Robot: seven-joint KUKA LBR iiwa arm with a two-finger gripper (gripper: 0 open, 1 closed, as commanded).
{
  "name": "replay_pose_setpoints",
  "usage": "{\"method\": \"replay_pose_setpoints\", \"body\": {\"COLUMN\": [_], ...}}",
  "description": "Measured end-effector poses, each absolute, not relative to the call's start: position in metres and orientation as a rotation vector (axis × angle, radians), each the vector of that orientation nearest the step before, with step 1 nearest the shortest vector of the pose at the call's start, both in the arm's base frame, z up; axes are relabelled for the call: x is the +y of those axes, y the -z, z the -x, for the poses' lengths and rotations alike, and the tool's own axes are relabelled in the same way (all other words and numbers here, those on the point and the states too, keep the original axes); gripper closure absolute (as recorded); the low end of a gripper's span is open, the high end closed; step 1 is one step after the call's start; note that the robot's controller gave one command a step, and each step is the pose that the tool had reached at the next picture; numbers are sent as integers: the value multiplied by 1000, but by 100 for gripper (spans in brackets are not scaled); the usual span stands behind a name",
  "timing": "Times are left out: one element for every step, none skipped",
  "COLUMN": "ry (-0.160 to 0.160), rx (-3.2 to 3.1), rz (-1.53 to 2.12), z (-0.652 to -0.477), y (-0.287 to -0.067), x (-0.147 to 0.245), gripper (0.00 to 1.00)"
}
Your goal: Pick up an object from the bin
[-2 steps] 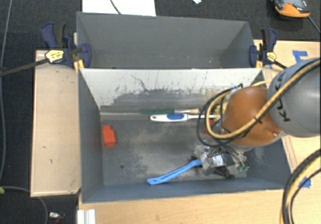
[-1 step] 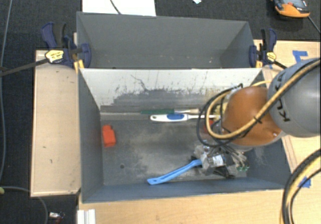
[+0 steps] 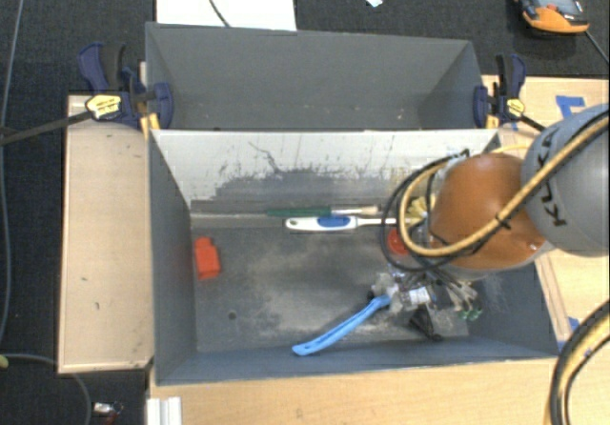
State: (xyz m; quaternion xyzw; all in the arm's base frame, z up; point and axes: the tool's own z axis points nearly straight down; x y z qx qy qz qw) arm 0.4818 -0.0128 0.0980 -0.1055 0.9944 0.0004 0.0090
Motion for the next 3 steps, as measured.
{"method": "replay_pose_setpoints", "body": {"ry": [-1,-2,-1], "rx": [3103,3106,3102], "rz": [326,323,318], "z": [-482,-481,-482], "y": [-107,-113,-126], "x": [-13,-13,-12], "gripper": [100,100,100]}}
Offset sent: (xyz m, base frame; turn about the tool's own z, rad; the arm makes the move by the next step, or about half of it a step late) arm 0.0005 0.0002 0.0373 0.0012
